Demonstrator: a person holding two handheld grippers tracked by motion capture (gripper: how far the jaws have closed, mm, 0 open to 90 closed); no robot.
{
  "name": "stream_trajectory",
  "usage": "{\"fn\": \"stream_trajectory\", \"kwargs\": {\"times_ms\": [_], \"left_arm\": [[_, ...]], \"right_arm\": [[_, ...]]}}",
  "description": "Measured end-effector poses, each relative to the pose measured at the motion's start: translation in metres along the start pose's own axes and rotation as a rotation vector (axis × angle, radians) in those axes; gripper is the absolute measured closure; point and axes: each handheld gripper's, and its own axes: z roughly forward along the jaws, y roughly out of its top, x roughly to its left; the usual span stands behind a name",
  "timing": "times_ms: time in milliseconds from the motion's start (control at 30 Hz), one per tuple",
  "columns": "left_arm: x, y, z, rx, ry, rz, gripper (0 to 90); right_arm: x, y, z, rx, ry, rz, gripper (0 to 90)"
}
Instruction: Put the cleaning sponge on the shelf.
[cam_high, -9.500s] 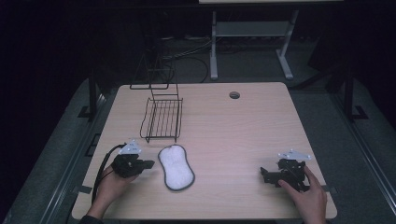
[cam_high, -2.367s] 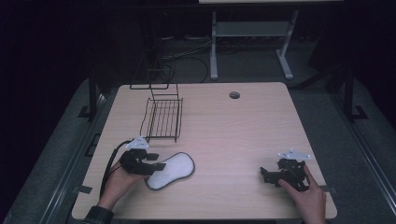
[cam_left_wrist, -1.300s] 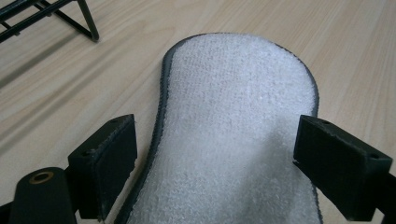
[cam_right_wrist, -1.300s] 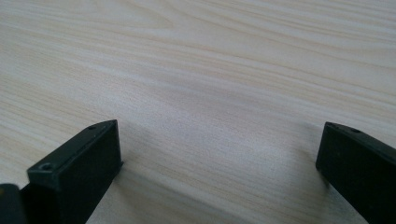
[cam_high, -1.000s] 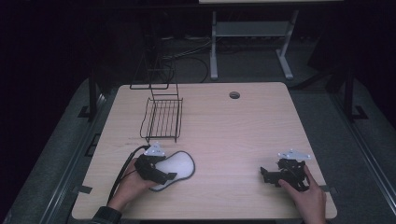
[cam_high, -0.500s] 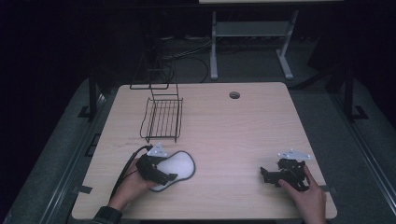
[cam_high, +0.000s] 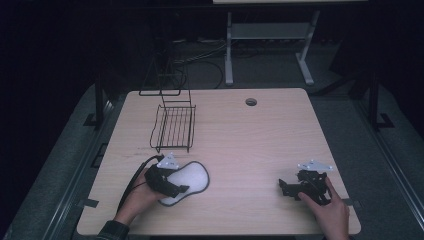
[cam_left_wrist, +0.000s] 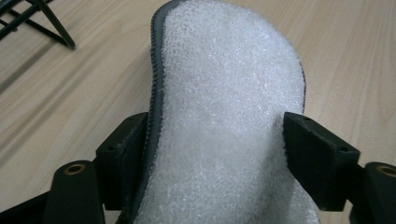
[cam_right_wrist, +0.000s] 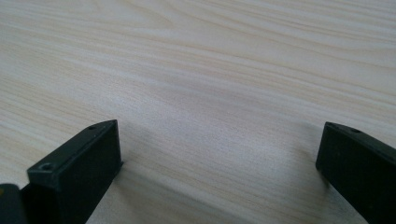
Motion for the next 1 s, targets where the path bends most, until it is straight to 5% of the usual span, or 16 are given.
{"fn": "stream_trajectory", "kwargs": {"times_ms": [1000], "left_arm": [[0.011, 0.002, -0.026, -0.131, -0.104, -0.058, 62.0]], "right_arm": [[0.0, 0.0, 0.0, 0.0, 0.0, 0.0, 0.0]]}}
